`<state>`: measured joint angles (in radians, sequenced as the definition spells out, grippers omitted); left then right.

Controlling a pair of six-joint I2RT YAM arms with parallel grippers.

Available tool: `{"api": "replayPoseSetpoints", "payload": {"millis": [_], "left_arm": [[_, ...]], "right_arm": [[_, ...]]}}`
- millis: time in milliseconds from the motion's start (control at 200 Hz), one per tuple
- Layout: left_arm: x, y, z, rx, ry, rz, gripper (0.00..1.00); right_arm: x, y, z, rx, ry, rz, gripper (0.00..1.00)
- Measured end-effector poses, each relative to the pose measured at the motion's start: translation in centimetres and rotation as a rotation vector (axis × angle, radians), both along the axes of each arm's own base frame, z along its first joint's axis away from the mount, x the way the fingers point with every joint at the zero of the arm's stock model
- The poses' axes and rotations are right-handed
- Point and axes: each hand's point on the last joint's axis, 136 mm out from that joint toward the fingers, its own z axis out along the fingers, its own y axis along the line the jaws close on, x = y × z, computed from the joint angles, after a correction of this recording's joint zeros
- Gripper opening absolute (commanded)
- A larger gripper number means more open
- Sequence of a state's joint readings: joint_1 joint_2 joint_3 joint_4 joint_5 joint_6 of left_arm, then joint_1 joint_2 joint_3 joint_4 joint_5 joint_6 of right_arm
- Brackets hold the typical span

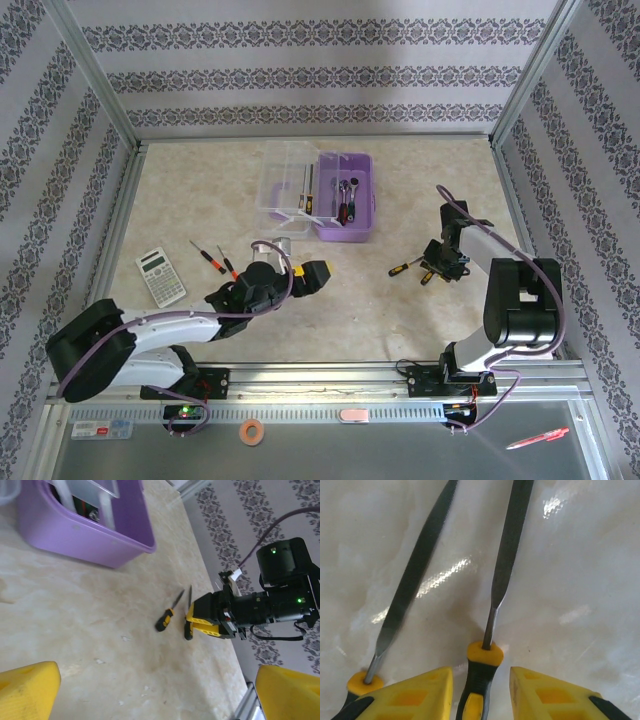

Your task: Pack the tool kit

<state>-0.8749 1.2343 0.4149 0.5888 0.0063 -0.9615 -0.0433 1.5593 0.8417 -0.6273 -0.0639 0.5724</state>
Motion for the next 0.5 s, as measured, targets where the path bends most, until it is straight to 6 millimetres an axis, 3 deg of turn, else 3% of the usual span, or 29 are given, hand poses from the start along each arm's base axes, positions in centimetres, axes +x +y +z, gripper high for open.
{"api": "replayPoseSetpoints", "payload": {"millis": [230, 500], "left_arm": [[-0.2, 2.3, 0.2, 0.048, -0.035, 0.064, 1.0], [-0.8, 4.1, -0.6, 0.084, -0.032, 0.096, 1.0]], "right_arm": [[-0.2, -0.2, -0.7, -0.01, 0.025, -0.003, 0.19], [-0.1, -0.2, -0.6, -0.008, 0.02, -0.023, 0.13]]}}
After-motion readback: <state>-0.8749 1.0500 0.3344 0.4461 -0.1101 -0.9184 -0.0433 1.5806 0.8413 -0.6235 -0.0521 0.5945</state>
